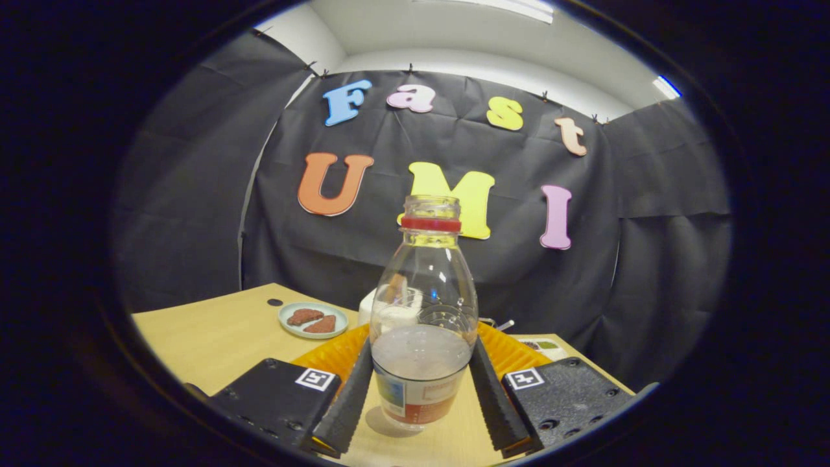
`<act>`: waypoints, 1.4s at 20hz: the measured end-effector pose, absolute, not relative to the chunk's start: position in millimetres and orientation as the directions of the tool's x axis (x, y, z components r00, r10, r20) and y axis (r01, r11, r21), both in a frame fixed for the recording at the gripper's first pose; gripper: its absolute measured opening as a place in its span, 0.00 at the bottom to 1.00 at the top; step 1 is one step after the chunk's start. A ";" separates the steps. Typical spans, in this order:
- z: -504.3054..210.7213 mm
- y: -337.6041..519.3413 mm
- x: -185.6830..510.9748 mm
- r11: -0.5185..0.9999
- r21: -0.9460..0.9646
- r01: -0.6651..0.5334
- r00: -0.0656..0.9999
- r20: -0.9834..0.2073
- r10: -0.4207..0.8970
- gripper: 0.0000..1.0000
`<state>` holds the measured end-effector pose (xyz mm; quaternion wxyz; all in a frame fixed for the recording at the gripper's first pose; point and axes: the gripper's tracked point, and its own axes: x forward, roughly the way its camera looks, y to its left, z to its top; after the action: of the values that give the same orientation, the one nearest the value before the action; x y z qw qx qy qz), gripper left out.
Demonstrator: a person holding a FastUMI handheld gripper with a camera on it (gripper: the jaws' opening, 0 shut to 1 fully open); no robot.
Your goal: Take the bottle from table, then pour the juice into the cup, finally place the bottle on the coaster
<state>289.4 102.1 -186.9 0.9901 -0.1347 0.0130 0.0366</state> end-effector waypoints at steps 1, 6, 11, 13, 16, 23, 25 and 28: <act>-196.1 100.7 297.5 0.963 -0.259 -0.078 0.997 -0.043 0.069 0.81; -246.9 97.0 325.4 0.973 -0.214 -0.091 0.990 -0.124 0.065 0.81; -283.7 93.7 336.4 0.975 -0.202 -0.091 0.982 -0.184 0.054 0.81; -287.2 93.9 339.1 0.975 -0.203 -0.092 0.983 -0.176 0.056 0.81; -293.9 97.7 344.0 0.975 -0.193 -0.105 0.982 -0.173 0.072 0.81; -309.1 92.9 348.8 0.980 -0.167 -0.104 0.978 -0.195 0.071 0.82; -308.8 93.4 347.3 0.980 -0.171 -0.107 0.980 -0.186 0.074 0.84; -309.6 92.3 345.6 0.980 -0.167 -0.105 0.980 -0.184 0.074 0.85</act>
<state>345.6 92.3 -309.6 0.9911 -0.0884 0.0886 0.0453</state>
